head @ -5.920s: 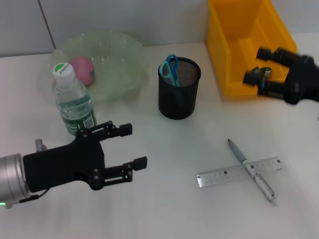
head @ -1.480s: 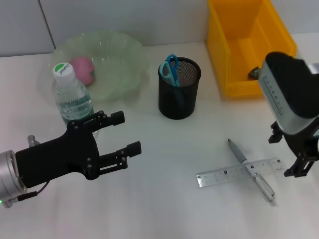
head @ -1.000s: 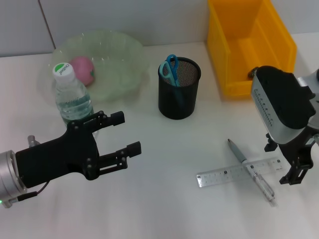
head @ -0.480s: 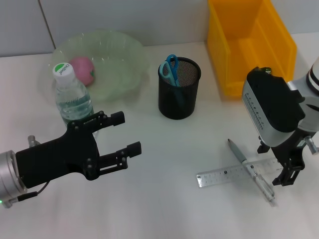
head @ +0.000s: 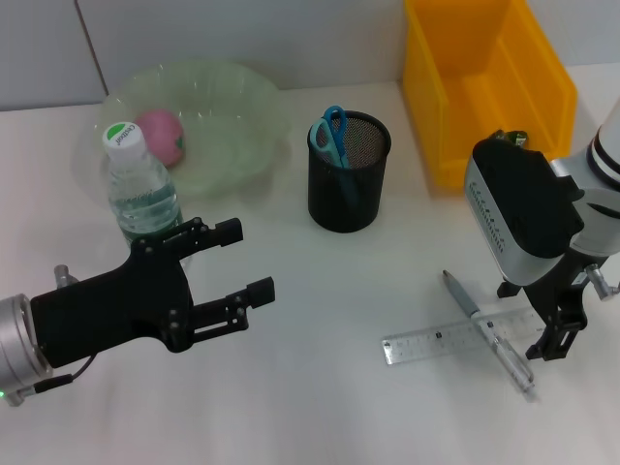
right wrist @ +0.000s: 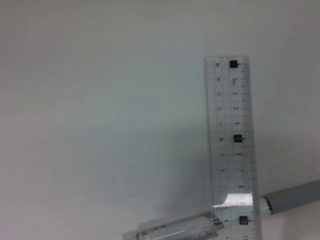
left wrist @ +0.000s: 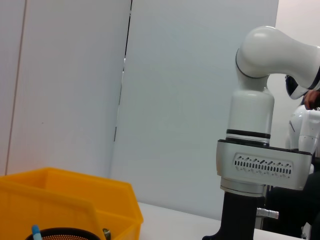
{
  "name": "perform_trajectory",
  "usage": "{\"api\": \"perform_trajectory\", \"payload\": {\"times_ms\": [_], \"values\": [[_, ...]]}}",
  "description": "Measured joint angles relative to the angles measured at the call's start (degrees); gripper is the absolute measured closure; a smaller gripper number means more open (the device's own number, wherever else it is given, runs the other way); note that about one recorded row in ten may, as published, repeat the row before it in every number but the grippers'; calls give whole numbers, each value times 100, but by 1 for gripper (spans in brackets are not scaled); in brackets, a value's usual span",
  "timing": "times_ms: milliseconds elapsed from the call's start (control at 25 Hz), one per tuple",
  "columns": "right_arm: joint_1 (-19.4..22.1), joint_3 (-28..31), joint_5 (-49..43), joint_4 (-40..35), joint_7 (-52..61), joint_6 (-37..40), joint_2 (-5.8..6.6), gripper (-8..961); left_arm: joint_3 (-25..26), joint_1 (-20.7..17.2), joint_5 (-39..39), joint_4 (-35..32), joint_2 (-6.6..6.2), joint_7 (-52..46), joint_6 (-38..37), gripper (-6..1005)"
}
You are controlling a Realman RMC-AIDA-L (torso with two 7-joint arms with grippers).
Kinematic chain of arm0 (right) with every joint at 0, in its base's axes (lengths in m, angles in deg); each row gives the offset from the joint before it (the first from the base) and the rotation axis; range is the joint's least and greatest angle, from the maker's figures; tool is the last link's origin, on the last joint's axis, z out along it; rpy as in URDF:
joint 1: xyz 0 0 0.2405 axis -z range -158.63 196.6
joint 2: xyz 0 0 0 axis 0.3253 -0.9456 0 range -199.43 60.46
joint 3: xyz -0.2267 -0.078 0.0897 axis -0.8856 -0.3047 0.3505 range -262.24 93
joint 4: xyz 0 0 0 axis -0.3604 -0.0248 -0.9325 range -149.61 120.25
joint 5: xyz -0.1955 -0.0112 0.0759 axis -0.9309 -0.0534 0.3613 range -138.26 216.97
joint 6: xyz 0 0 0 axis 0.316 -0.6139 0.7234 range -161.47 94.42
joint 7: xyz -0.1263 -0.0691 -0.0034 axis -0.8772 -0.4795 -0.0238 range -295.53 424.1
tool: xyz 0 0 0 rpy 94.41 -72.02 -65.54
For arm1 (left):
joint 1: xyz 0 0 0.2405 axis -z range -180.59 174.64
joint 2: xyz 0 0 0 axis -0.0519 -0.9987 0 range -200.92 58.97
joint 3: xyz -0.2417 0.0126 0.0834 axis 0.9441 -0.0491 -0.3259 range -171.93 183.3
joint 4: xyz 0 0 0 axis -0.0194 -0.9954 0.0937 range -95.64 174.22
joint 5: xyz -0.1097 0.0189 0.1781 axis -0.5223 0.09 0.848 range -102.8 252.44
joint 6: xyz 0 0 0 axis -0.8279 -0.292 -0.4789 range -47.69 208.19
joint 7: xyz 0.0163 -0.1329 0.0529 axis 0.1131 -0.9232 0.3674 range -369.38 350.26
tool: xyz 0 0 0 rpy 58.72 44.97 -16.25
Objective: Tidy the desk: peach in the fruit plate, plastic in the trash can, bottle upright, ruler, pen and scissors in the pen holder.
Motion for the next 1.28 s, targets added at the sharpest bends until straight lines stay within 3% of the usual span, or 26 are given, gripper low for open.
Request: {"api": "perform_trajectory", "payload": {"times_ms": [880,960,1280], "values": [[-92,-76,-36,218,183,-173,5,142,-30,5,0,3,0,0,-31,214],[-124,-86,-40,276,213,-203,11,350,-30,6,0,2,0,0,-27,214],[-119,-210,-45,322,222,-283,12,421,-42,14,0,3,0,0,-22,214]]}}
